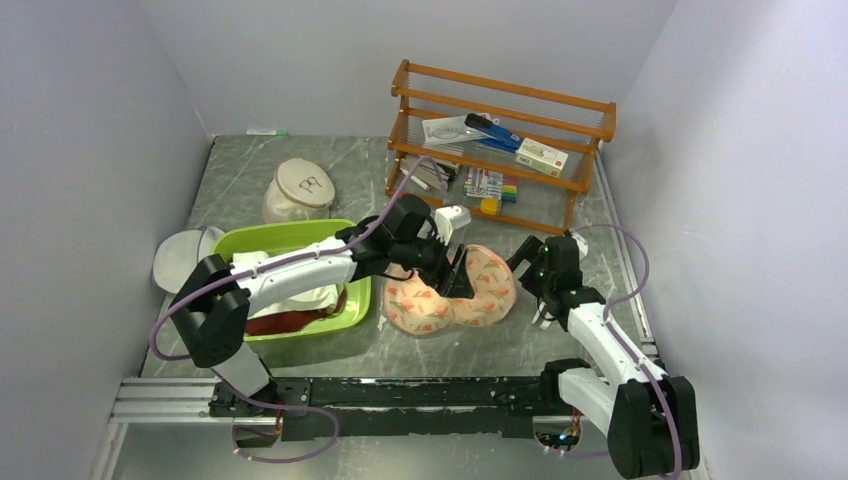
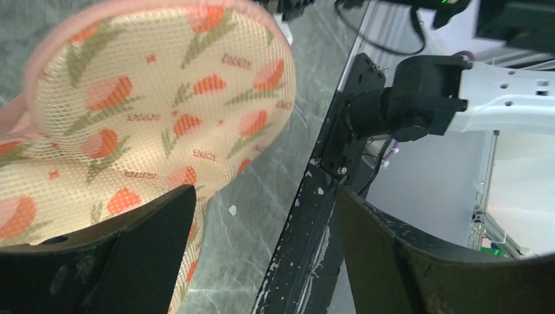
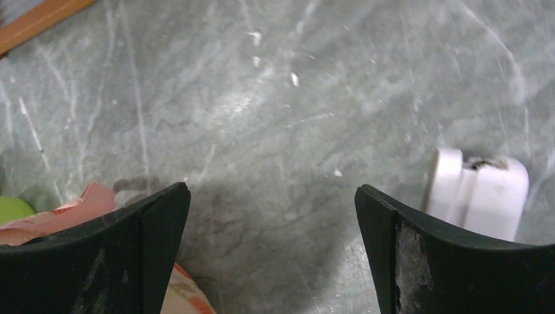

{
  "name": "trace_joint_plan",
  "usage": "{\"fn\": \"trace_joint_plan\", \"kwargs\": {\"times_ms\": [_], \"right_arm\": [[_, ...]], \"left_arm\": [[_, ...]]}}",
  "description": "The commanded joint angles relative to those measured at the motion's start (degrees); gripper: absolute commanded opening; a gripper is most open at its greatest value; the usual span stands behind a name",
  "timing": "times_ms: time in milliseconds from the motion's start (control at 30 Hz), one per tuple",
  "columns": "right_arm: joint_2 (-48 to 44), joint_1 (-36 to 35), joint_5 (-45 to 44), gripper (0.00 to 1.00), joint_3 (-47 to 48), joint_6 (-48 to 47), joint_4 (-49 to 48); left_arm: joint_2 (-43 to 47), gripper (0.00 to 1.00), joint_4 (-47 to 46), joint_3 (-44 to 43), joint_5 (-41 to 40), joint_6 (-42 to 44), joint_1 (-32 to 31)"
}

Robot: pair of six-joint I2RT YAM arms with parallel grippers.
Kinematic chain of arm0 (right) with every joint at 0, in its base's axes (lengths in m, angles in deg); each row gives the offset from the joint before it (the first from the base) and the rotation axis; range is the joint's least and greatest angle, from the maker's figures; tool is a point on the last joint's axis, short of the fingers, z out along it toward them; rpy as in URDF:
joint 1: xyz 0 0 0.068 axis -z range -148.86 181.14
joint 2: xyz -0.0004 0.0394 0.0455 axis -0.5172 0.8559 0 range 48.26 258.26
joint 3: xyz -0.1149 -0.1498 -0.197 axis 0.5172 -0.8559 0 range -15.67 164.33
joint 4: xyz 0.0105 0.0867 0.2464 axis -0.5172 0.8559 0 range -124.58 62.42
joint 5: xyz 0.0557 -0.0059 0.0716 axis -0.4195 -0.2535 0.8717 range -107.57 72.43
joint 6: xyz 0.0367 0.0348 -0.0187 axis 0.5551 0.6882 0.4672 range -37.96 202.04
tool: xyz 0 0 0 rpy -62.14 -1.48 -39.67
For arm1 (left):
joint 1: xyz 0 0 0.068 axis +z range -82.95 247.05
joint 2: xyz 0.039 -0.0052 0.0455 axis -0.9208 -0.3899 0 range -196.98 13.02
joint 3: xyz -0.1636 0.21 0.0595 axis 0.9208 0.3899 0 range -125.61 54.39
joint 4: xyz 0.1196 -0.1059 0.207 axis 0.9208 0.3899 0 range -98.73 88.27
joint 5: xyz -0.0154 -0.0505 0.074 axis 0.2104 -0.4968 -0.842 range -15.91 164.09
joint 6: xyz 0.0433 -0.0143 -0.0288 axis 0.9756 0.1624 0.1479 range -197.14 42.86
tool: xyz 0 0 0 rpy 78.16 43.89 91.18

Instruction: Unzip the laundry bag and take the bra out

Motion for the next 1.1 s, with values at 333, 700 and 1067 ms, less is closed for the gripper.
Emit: {"fn": "trace_joint_plan", "kwargs": {"times_ms": [333,700,1067], "right_arm": [[-1.34,0.61,3.95,1.00,7.63,-9.21,4.76],[-3.67,0.85,-0.69,1.00,7.85,-8.56,6.99],[-3.69,1.22,0.23,1.00,9.63,-9.54,5.85]], "left_arm": [[-4.17,0.92,2.12,-3.01,-32.57,11.57,-17.12],[-14.57,0.96,-1.90,-6.42,-34.14,15.19,-20.75],[-22.19,0.92,-2.12,-9.54,-40.43,17.36,-21.35]]}}
